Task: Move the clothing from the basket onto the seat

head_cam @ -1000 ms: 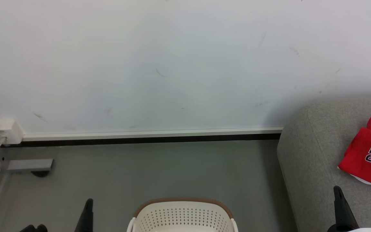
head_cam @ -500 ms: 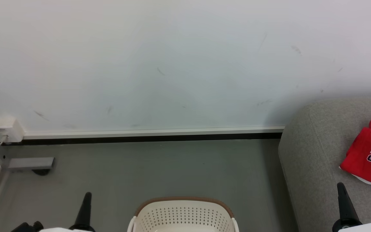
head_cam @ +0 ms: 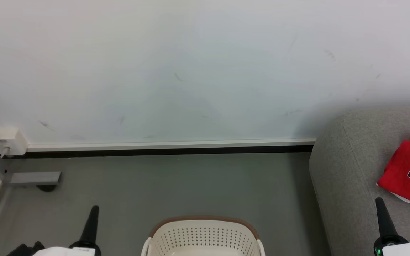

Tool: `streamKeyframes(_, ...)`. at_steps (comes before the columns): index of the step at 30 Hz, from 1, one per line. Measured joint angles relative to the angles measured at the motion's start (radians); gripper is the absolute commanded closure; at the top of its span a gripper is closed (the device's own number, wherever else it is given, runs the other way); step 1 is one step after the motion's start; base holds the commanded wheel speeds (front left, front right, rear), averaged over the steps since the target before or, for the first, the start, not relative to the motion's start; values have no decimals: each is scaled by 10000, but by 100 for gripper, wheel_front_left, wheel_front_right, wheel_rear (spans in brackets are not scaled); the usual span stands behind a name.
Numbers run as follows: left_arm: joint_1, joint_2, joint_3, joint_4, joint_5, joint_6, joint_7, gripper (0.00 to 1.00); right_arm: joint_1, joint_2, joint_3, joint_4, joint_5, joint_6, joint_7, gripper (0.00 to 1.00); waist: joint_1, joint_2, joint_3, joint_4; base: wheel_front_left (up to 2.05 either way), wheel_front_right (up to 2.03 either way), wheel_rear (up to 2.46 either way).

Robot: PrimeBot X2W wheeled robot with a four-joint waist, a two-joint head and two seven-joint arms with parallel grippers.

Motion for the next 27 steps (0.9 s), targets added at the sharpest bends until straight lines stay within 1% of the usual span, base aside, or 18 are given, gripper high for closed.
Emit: streamKeyframes(27,-342,-113,382,-8,-2069,-265,591,100,-279,-52,-222,13,2395,0,556,100,0,0,101,90,0,0,0)
